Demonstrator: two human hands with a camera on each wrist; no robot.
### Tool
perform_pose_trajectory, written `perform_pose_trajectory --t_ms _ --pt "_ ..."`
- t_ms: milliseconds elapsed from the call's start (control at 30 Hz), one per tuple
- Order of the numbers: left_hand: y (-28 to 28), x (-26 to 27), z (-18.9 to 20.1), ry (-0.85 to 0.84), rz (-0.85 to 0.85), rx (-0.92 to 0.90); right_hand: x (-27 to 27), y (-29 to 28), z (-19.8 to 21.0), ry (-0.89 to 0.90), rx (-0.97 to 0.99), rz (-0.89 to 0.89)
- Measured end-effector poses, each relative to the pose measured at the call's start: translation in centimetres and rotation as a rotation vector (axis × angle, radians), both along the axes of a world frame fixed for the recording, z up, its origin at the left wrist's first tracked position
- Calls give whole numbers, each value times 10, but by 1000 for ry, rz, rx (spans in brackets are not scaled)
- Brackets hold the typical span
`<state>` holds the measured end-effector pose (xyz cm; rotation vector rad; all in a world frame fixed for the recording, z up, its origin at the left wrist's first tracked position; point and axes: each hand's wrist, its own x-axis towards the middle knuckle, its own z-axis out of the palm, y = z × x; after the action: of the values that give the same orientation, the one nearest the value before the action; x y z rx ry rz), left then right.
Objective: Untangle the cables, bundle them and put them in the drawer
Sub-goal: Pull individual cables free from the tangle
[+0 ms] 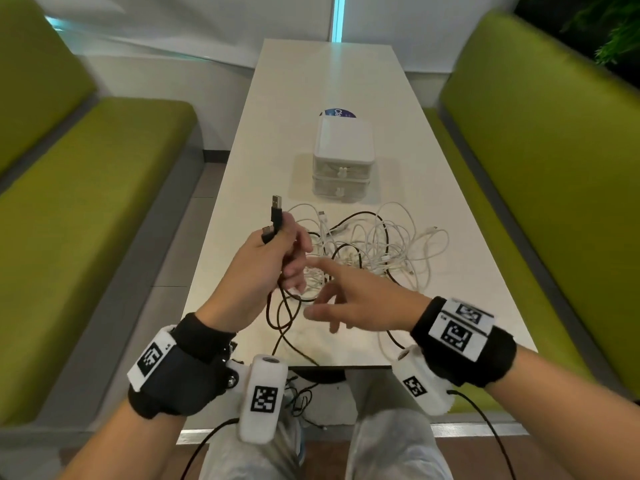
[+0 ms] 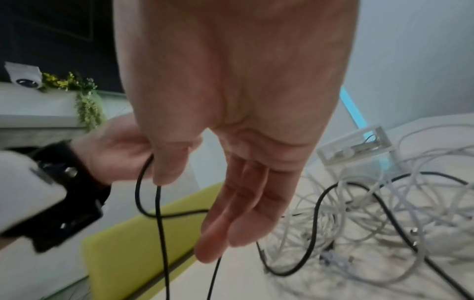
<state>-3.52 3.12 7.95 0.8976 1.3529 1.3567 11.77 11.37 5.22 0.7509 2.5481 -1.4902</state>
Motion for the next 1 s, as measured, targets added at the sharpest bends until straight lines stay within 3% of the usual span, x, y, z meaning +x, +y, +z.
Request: perform_pose_trajectory --t_ms 100,333,433,533,600,700,833,1000 --pt "-2 4 7 -224 -61 -4 -6 -13 -11 -66 46 80" --pt "5 17 10 -187 -57 54 1 -9 -1 -321 91 386" --pt "9 22 8 -176 -39 78 2 1 4 -236 283 248" --pt "15 23 7 -212 -2 105 -5 2 2 -76 133 175" --pt "20 22 2 -210 6 94 -7 5 -3 -154 101 218" --pt "27 11 -9 -165 27 59 -6 20 -11 -290 284 240" --pt "36 -9 -26 -60 92 18 -12 49 -18 -155 404 4" --pt "45 -32 -52 -111 269 9 -38 75 -28 4 462 -266"
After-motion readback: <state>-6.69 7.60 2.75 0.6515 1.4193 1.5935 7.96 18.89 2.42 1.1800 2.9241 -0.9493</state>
